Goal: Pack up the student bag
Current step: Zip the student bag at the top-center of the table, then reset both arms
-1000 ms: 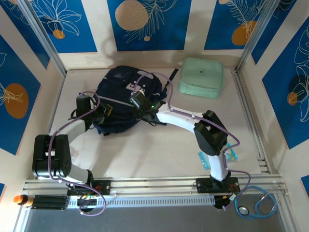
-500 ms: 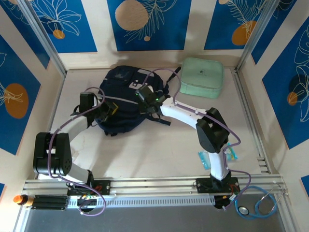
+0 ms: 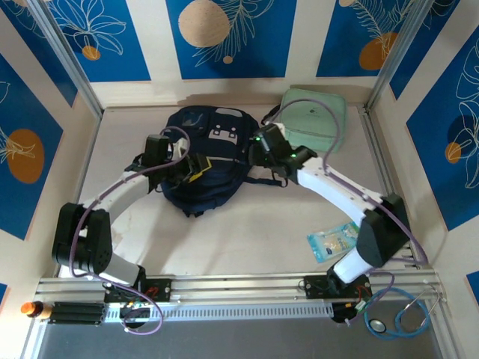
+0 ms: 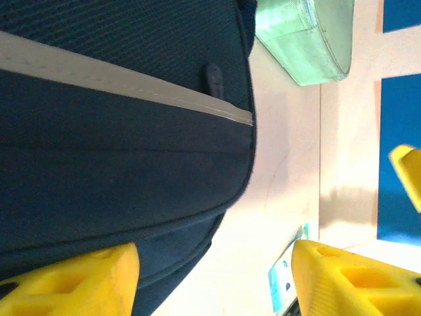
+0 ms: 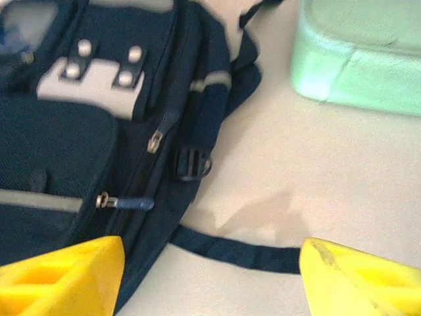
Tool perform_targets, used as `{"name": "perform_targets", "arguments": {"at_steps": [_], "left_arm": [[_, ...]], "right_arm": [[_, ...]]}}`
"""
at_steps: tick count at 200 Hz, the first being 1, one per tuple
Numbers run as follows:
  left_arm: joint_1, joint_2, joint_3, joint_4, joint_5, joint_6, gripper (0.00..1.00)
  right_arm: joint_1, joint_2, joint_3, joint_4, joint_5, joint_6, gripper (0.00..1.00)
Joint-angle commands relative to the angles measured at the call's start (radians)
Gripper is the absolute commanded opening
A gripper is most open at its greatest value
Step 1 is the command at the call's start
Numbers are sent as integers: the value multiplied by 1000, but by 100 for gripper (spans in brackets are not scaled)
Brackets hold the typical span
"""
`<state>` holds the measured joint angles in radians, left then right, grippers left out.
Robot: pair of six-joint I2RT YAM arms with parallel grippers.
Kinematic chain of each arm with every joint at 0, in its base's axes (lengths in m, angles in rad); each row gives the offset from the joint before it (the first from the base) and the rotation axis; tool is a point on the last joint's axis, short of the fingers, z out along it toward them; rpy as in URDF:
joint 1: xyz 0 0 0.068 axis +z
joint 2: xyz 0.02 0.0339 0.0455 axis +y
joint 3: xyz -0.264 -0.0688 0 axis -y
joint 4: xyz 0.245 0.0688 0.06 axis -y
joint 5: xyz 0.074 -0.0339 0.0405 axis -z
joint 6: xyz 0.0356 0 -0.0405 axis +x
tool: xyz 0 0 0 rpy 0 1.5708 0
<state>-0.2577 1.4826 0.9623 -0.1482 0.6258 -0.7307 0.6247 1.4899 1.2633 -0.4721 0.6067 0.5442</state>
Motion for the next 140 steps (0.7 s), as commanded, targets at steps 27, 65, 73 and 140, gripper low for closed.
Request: {"name": "perform_targets", "arguments": {"at_steps": [27,65,73,140], "left_arm": [[-2,-133,172,-323,-340,339,92],[34,-258,22,-125,-836,367,100],[52,-285,-40,-37,-900,370,100],[181,-344,-420,419,-1120,458,99]], "right_arm": [[-106,-204,-135,138,89,-93,100],[-207,-274,-270,287,213,-169,99],[-233,-278,-303,315,222,-182,99],[-386,-317,-649,660,232,-337,99]]}}
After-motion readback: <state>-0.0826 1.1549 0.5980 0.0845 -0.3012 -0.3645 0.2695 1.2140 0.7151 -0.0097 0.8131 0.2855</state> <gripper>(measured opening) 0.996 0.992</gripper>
